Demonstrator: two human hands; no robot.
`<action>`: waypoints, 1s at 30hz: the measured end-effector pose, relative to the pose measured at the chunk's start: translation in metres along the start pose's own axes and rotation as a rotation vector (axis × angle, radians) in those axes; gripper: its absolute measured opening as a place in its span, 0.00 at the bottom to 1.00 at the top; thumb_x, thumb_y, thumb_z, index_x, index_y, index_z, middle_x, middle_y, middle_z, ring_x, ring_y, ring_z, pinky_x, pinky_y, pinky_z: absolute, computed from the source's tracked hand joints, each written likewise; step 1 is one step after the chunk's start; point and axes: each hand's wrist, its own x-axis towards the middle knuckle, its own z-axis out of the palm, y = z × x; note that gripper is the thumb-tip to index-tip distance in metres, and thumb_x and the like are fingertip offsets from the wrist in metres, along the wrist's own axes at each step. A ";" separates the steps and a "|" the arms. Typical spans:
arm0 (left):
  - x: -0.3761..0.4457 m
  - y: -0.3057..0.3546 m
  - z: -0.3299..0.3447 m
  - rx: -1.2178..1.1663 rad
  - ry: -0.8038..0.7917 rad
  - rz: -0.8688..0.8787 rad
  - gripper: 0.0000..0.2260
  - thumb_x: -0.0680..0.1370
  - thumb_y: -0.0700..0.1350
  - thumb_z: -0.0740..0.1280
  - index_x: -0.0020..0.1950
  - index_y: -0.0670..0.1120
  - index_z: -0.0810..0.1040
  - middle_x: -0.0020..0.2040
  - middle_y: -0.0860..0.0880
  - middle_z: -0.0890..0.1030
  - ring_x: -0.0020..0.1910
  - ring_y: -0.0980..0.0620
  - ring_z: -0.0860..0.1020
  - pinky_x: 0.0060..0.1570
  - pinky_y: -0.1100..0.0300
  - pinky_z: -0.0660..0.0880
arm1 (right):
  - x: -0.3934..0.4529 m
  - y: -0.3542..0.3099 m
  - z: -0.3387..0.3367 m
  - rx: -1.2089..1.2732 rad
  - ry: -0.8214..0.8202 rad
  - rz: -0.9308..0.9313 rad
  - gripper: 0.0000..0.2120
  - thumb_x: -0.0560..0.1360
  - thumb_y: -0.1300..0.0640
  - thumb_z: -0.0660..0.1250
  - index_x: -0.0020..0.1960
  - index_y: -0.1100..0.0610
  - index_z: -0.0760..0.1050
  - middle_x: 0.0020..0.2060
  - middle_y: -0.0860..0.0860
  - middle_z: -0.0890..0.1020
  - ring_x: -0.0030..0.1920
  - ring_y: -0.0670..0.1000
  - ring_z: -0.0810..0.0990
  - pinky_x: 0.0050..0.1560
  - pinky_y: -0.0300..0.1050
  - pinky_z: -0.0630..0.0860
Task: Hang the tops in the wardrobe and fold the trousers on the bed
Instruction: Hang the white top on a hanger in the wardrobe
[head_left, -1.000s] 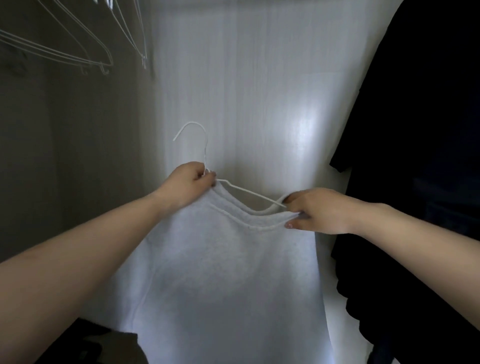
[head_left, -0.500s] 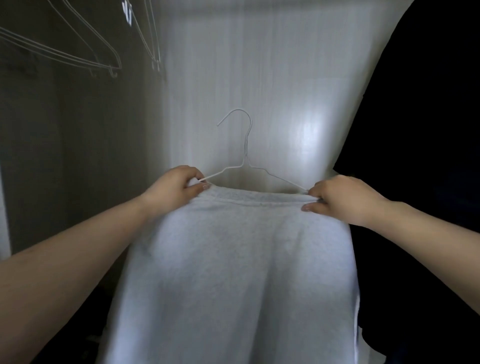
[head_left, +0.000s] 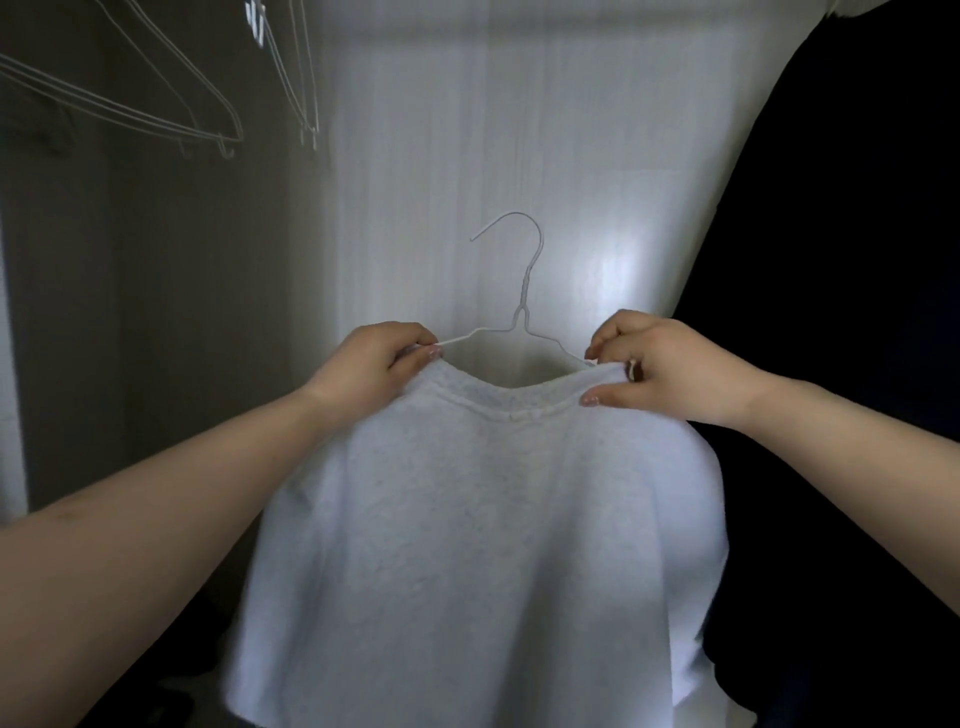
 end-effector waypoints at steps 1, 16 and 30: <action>0.001 0.001 -0.001 -0.003 0.019 0.004 0.08 0.80 0.44 0.63 0.48 0.45 0.81 0.44 0.50 0.82 0.43 0.52 0.76 0.42 0.65 0.67 | 0.001 -0.001 -0.001 0.049 0.043 0.020 0.11 0.67 0.49 0.76 0.40 0.42 0.73 0.51 0.46 0.76 0.45 0.41 0.76 0.43 0.27 0.70; 0.019 -0.007 -0.026 0.094 0.177 -0.026 0.11 0.77 0.54 0.67 0.46 0.47 0.80 0.40 0.51 0.79 0.38 0.53 0.74 0.34 0.66 0.62 | -0.020 0.017 -0.018 0.240 0.181 0.318 0.16 0.79 0.53 0.61 0.40 0.64 0.77 0.32 0.52 0.74 0.34 0.45 0.71 0.37 0.40 0.67; 0.048 -0.022 -0.021 -0.014 0.277 -0.531 0.32 0.69 0.75 0.57 0.36 0.45 0.74 0.35 0.49 0.75 0.40 0.45 0.74 0.40 0.56 0.68 | -0.025 -0.028 -0.078 0.639 -0.098 0.298 0.10 0.69 0.58 0.72 0.50 0.49 0.82 0.47 0.58 0.82 0.46 0.51 0.81 0.45 0.45 0.74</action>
